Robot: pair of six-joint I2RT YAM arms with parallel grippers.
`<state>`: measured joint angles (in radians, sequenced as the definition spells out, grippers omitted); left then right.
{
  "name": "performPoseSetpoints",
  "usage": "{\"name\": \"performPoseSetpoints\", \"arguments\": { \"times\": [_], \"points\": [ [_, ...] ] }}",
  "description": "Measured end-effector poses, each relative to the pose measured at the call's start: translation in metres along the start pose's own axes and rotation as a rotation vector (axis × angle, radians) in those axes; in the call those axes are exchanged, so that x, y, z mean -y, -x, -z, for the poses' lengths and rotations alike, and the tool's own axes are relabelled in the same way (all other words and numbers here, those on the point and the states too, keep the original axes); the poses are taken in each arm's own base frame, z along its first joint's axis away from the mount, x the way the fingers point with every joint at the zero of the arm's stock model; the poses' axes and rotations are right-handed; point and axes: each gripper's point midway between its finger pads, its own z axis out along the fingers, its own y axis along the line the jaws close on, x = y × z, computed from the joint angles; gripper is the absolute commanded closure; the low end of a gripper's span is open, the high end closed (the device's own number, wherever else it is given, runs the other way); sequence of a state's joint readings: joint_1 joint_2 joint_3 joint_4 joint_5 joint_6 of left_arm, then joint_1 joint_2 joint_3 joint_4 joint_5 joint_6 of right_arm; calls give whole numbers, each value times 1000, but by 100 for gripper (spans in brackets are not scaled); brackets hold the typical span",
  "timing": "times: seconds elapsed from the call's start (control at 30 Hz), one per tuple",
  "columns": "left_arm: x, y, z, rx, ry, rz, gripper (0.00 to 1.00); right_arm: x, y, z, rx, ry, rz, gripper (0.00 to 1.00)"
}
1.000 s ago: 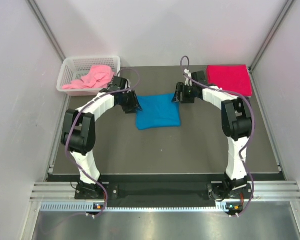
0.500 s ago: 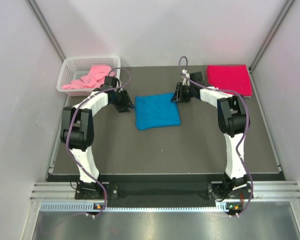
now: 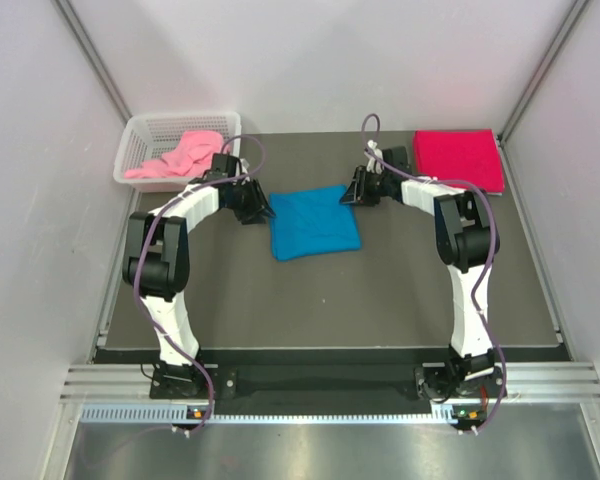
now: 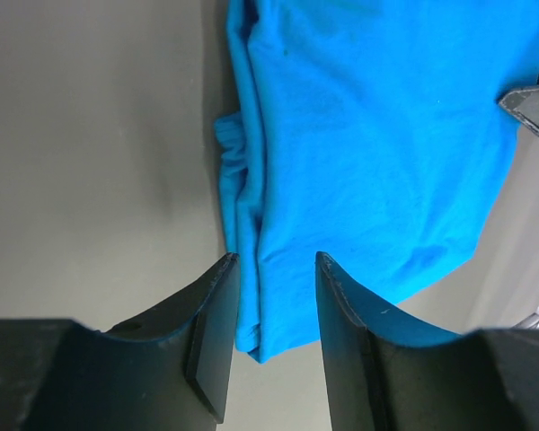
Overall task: Fold and stack the t-shirts
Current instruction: Neatly place the folded tshirt to the corner
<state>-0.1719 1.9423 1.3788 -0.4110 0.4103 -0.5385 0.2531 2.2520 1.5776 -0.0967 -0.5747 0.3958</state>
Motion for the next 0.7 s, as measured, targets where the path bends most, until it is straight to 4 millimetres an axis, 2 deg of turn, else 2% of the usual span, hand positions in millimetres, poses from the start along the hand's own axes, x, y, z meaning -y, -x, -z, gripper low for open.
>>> {"name": "performPoseSetpoints", "arguments": {
  "times": [0.13,0.37,0.43,0.47,0.57,0.6,0.7],
  "points": [
    [0,-11,-5,-18,2,-7,56,-5,0,2,-5,21,4,49],
    [-16,-43,-15,-80,49,-10,57,-5,-6,10,-17,7,32,45],
    [-19,-52,-17,-100,48,0,63,-5,-8,12,-20,5,38,45],
    [-19,-53,-18,-103,42,4,64,-5,-8,12,-21,6,42,45],
    [-17,-53,-21,-94,23,13,74,-6,-10,11,-26,8,51,45],
    [-17,-54,-22,-93,20,12,83,-7,-11,11,-28,8,55,45],
    [-16,-58,-24,-94,17,13,86,-8,-11,10,-30,9,62,46]
  ]
}}
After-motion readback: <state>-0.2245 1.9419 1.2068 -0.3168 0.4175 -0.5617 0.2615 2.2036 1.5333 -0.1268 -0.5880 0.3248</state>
